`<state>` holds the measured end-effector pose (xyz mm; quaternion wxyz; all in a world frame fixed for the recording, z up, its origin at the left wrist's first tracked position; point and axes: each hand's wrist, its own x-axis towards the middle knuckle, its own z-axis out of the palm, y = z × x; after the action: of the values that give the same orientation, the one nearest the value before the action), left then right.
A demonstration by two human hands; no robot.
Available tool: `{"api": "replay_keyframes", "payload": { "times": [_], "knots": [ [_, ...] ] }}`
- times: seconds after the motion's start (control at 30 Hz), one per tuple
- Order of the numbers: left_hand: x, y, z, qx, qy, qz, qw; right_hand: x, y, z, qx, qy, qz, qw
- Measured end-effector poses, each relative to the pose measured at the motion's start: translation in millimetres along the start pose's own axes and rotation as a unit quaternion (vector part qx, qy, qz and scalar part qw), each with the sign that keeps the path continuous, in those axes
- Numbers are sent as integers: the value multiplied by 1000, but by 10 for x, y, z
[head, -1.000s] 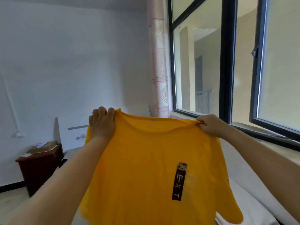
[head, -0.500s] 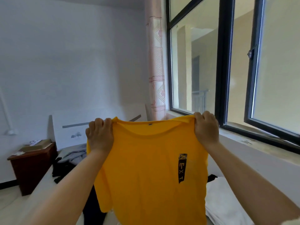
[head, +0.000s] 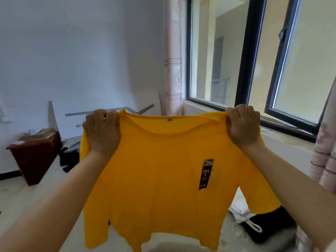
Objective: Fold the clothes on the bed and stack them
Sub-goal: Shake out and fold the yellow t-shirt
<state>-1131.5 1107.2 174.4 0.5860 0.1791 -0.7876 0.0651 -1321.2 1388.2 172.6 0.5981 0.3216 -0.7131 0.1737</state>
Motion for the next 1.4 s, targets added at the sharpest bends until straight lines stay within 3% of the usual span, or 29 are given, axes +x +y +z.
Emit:
{"api": "replay_keyframes", "payload": {
  "times": [0.2,0.43,0.77,0.93,1.0,1.2,1.33,1.4],
  "knots": [
    [-391,-131,516,-7,-69,32,997,-429,51,486,21,-96,-28,995],
    [-1220,-334,1757,12,-158,61,986,-1393,151,1668,62,-235,-31,970],
    [-2924,-471,3645,65,-409,-38,909,-3395,209,3421,71,-470,6,880],
    [-3500,-529,4291,92,-475,-87,871,-4038,211,4077,94,-565,55,818],
    [-3562,-604,4565,100,-477,-102,867,-4176,240,4404,84,-573,81,811],
    [-3571,-951,5599,99,-429,-141,887,-4333,178,5387,85,-525,118,839],
    [-3924,-1107,6148,100,-512,-163,838,-4635,-9,5799,14,-578,203,790],
    [-4146,-1103,6193,80,-535,-181,822,-4798,-178,5796,16,-606,206,768]
  ]
}}
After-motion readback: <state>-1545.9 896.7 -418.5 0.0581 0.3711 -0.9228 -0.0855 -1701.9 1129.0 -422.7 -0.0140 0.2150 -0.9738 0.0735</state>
